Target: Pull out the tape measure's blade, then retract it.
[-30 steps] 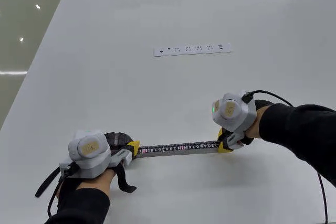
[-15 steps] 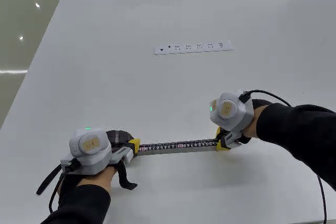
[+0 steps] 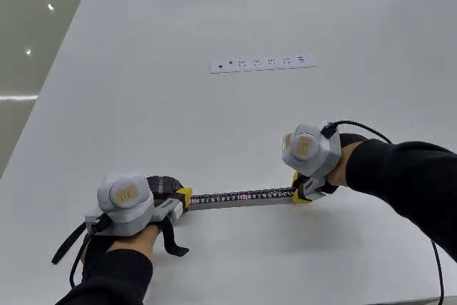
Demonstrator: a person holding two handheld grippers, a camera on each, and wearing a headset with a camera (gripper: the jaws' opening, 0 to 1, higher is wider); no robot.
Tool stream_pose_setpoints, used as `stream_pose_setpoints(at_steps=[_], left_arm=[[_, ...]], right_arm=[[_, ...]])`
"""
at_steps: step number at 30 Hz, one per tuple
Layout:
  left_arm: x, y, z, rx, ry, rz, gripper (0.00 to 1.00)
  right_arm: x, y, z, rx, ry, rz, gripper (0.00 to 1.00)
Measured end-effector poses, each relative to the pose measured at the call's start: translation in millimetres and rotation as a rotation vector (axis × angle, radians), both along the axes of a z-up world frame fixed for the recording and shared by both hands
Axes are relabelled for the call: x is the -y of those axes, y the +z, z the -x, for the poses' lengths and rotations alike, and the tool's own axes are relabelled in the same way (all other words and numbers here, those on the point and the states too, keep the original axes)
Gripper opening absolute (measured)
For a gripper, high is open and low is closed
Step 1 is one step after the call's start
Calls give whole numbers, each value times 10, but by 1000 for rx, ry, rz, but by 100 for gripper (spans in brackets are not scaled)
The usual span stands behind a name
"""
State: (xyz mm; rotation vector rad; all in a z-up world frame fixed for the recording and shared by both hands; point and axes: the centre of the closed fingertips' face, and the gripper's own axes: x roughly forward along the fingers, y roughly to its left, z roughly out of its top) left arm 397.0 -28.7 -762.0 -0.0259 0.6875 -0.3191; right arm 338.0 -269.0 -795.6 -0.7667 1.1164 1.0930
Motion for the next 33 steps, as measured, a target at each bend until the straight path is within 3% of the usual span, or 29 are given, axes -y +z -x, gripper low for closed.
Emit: stream_pose_setpoints(at_steps=[20, 33], left_arm=[[3, 1, 0, -2, 0, 0, 58], [2, -1, 3, -4, 0, 0, 58]], right_arm=[[-57, 2, -10, -3, -13, -8, 8], [-94, -2, -17, 8, 24, -11, 8]])
